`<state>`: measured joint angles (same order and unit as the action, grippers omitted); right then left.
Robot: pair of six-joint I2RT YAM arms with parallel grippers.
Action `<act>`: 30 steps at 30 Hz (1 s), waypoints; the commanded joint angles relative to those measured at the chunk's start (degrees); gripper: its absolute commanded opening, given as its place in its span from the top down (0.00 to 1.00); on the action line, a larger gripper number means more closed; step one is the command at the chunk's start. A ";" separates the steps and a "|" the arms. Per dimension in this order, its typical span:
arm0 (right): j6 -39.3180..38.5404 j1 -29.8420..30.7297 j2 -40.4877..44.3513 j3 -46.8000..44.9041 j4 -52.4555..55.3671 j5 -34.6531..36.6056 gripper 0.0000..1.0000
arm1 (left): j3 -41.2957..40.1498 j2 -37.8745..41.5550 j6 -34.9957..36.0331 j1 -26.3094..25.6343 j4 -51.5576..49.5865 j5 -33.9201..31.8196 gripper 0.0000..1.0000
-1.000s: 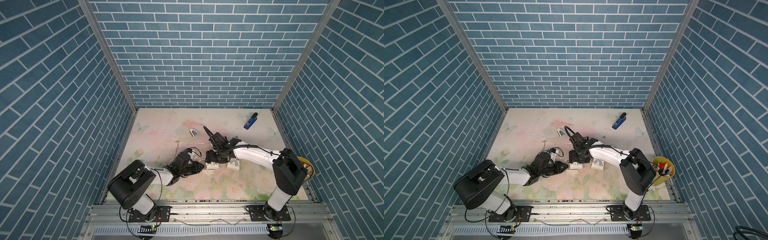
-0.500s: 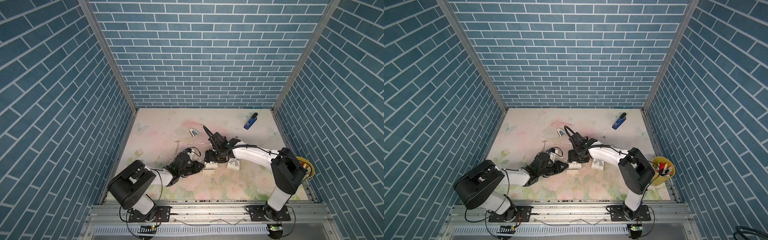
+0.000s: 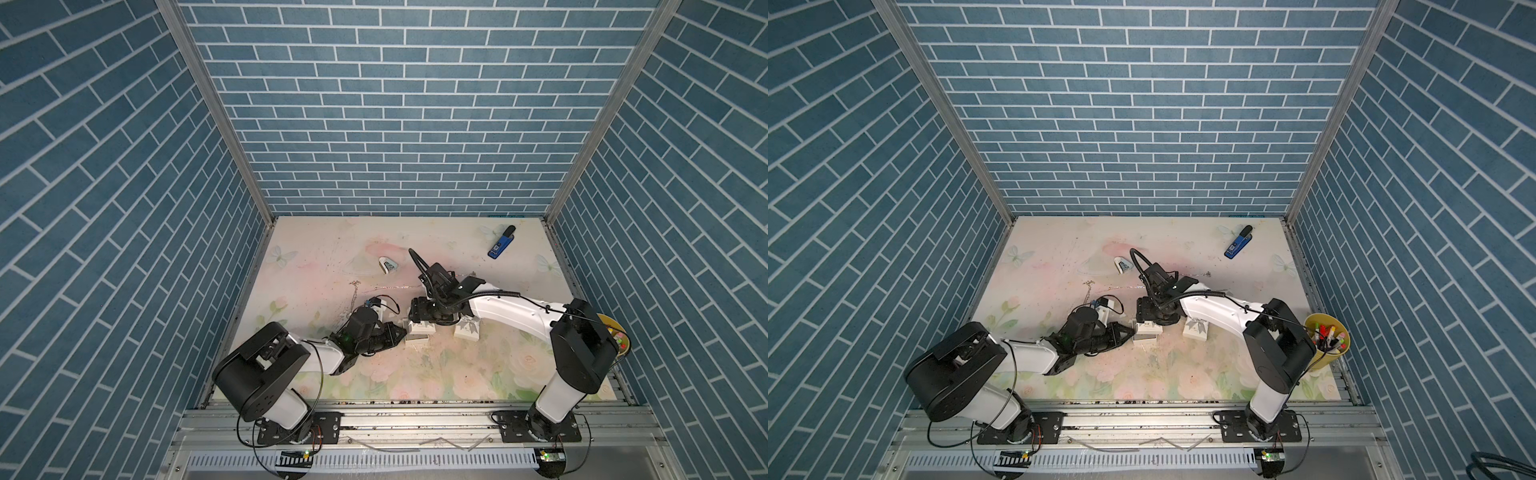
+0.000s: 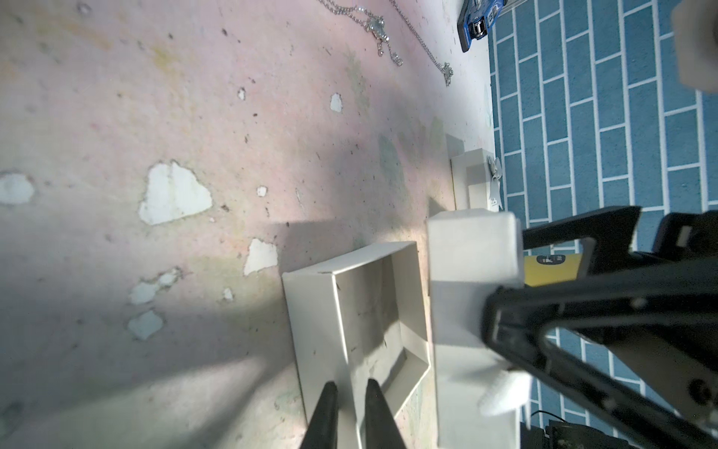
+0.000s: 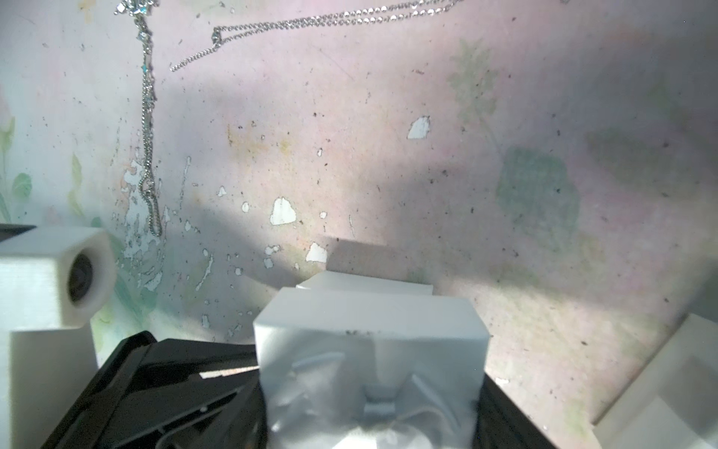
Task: Take the necklace out of the lift-off lid jewelry box
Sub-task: Close the lid on the jewelry box.
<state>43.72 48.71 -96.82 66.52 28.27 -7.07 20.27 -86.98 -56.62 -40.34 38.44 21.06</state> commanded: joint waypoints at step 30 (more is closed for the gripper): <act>1.54 0.16 -2.49 -0.47 -2.22 -2.53 0.36 | -0.40 1.77 0.28 -0.71 -0.91 -1.64 0.84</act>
<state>44.60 48.71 -99.22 64.99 25.52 -10.90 20.27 -86.15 -56.77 -40.82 38.00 20.18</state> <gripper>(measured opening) 0.736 0.157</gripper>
